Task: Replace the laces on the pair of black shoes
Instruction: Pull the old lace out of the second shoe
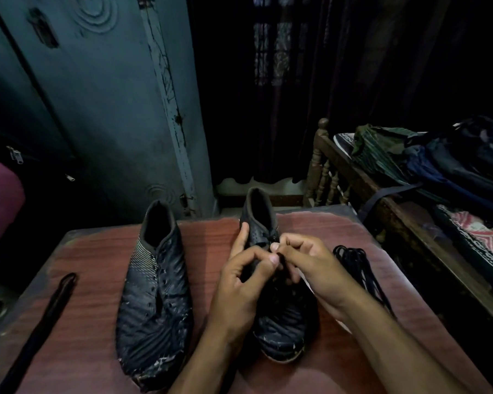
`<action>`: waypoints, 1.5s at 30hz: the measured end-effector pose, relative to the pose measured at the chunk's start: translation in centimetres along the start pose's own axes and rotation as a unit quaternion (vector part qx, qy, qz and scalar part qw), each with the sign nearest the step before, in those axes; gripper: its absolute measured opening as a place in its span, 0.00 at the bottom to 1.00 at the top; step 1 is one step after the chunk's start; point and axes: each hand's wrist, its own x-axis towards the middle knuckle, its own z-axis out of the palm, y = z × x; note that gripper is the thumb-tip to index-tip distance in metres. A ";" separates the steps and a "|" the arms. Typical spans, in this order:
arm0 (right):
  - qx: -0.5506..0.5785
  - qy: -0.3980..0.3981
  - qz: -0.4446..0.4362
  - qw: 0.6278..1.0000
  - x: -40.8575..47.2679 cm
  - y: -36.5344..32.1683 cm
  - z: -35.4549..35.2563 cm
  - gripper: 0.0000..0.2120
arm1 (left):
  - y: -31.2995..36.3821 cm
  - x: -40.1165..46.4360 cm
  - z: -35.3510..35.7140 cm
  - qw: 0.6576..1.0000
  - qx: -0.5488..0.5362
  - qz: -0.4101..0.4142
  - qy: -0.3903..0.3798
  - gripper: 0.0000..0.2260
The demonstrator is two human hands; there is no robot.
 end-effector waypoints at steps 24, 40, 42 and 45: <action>-0.313 0.144 -0.137 0.929 -0.3 1.2 1.0 0.06 | 1.5 1.1 -3.5 0.952 0.071 0.039 0.296 0.10; -0.390 0.131 -0.170 0.895 0.1 2.0 1.0 0.07 | -0.8 -0.5 -0.3 0.931 0.341 0.040 0.121 0.24; -0.381 0.133 -0.158 0.902 0.2 2.0 1.0 0.06 | -1.0 -0.4 -0.4 0.936 0.323 0.048 0.127 0.22; -0.340 0.120 -0.121 0.925 0.4 2.1 0.9 0.05 | -0.8 -0.5 -0.5 0.935 0.322 0.063 0.134 0.19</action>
